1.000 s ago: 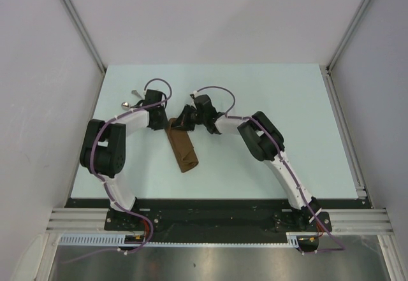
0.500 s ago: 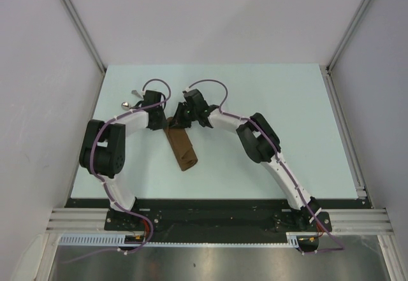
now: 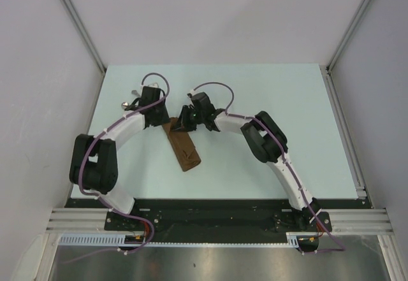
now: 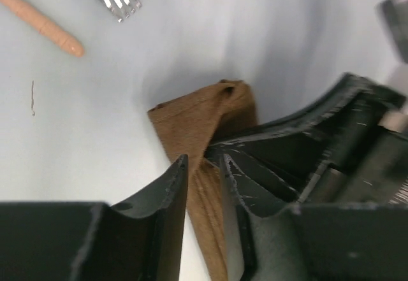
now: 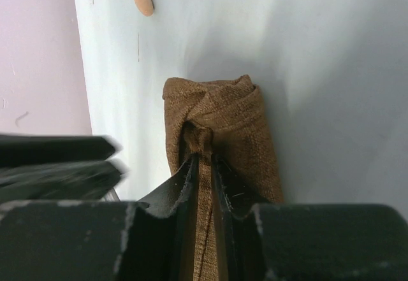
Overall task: Fold the napkin into a case and place the utensils inside
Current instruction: Stuff the top corner of the smaller-rectangle-folded napkin into the folded napkin.
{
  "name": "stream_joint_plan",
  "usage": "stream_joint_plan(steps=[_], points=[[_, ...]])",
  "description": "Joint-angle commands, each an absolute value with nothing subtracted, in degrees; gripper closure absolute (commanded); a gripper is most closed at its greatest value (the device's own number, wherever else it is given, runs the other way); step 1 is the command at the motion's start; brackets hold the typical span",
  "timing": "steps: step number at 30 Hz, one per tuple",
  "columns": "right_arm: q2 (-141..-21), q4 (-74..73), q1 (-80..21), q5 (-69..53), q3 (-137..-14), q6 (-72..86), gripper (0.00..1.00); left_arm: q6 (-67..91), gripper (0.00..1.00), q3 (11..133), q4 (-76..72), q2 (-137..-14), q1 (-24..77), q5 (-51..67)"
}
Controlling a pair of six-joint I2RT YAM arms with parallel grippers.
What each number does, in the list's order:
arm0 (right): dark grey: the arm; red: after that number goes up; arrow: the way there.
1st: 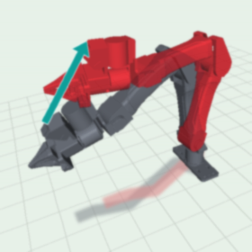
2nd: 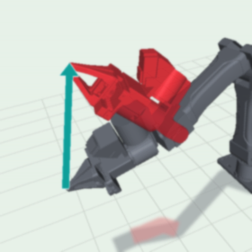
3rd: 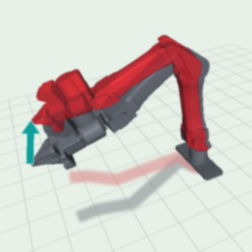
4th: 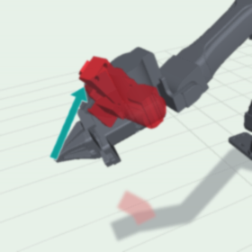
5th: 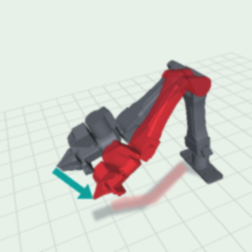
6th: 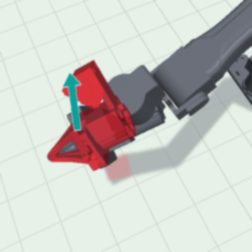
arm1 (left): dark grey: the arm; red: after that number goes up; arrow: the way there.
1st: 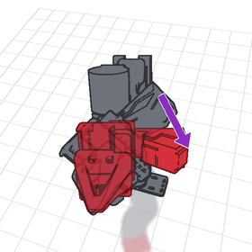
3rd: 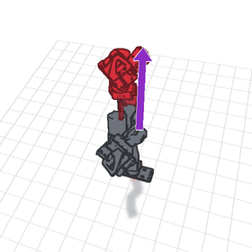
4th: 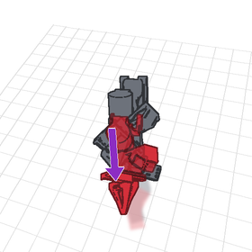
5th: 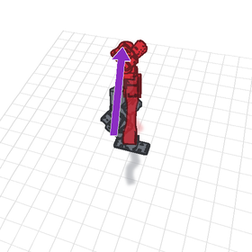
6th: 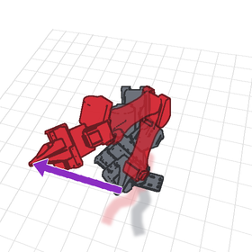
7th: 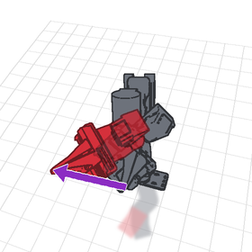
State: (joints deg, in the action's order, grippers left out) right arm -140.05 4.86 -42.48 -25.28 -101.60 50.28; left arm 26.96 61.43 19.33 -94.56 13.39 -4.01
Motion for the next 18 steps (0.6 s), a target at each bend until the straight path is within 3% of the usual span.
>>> stream_joint_plan(steps=[1,5,18], points=[[-136.68,2.81,-41.75,-27.16,-100.11,47.11,0.81,27.16,0.73,61.96,18.63,-90.70,13.80,-1.50],[-133.78,3.07,-41.31,-27.34,-98.44,47.11,0.82,27.51,0.79,62.32,18.63,-92.46,13.80,-0.70],[-135.08,3.95,-40.34,-26.45,-97.82,44.83,0.90,27.95,0.80,64.07,18.72,-96.23,13.71,-4.13]])
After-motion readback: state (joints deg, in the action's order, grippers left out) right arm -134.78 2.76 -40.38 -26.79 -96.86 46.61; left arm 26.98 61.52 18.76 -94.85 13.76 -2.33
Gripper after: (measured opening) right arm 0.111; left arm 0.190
